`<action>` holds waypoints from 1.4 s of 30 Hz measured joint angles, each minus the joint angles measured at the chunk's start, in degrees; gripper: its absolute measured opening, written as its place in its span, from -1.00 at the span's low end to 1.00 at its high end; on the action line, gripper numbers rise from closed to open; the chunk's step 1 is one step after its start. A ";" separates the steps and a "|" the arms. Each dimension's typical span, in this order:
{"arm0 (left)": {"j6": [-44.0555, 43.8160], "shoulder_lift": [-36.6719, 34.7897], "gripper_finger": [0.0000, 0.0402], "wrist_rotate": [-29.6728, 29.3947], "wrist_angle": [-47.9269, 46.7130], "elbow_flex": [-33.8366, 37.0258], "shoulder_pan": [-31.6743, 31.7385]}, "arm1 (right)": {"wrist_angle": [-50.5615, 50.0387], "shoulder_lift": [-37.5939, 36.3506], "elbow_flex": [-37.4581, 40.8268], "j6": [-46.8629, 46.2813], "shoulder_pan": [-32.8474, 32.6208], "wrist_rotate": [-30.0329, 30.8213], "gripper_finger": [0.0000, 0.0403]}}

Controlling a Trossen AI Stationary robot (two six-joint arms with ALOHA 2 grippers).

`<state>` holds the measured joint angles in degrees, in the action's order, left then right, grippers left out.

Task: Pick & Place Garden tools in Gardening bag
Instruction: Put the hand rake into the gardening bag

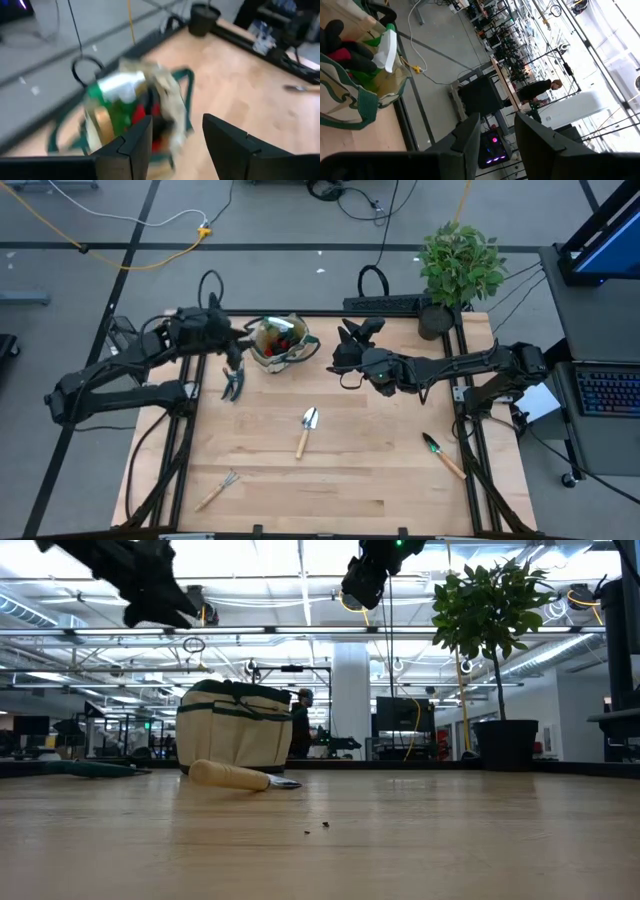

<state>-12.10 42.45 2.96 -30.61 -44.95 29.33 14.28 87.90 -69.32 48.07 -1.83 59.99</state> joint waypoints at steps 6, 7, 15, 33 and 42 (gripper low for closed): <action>-8.38 -2.12 -0.10 0.94 -9.34 0.00 -6.32 | 0.00 0.00 0.00 -3.62 0.00 0.00 -0.42; -9.63 -2.11 -0.10 1.87 -10.93 0.00 -7.56 | 0.00 0.00 0.00 -3.74 0.00 0.00 -0.42; -25.15 -1.53 -0.10 9.55 -20.27 0.00 -18.15 | 0.00 0.00 0.00 -3.88 0.00 -0.02 -0.42; -52.84 4.60 -0.10 11.74 -25.82 0.00 -47.23 | -0.01 0.00 0.00 -3.94 0.00 -0.04 -0.42; -62.19 11.35 -0.10 10.94 -27.87 0.00 -60.38 | -5.72 -0.48 0.00 -10.56 0.00 -0.24 -0.42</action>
<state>-74.29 53.80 13.90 -58.48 -44.95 -31.05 8.56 87.42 -69.32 37.51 -1.83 59.75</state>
